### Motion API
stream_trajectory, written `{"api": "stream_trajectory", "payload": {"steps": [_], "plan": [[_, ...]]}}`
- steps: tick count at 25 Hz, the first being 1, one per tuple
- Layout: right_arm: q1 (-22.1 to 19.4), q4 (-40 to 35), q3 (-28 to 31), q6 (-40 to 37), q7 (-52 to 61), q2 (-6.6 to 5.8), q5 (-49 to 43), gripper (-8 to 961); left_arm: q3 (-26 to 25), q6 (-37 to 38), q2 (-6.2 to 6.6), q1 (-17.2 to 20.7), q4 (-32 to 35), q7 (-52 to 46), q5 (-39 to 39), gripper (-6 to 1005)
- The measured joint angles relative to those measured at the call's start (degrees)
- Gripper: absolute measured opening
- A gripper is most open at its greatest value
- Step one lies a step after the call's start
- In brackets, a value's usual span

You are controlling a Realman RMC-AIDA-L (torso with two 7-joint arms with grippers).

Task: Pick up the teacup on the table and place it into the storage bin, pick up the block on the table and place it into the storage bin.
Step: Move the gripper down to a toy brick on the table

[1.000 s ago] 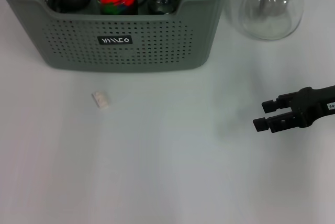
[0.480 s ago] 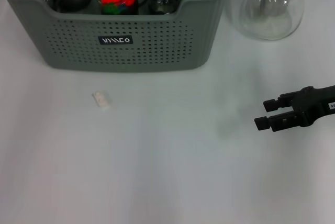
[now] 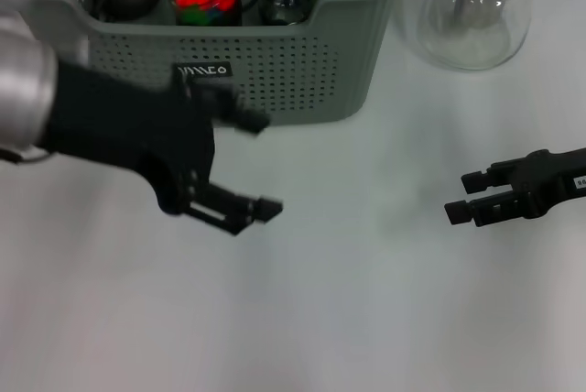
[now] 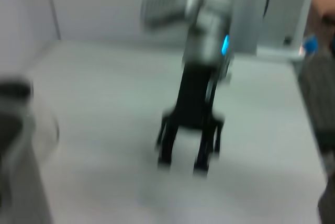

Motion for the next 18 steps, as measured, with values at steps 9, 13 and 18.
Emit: {"api": "stream_trajectory", "payload": {"steps": [9,13,18], "plan": [[0.00,0.00,-0.02,0.42,0.12,0.05,0.00,824,8.74,-17.73,0.09,-7.39,-20.18,-7.49,26.31,878],[0.01,0.04,-0.01,0.48,0.20,0.05,-0.01,824,13.29,-22.76,0.09,-8.86,-22.87,-13.28,33.60,878],[-0.05,0.09,-0.06,0.57,0.21,-0.02,-0.01,824,18.32,-25.87,0.07,-9.55,-23.47,-18.70,38.72,878]]}}
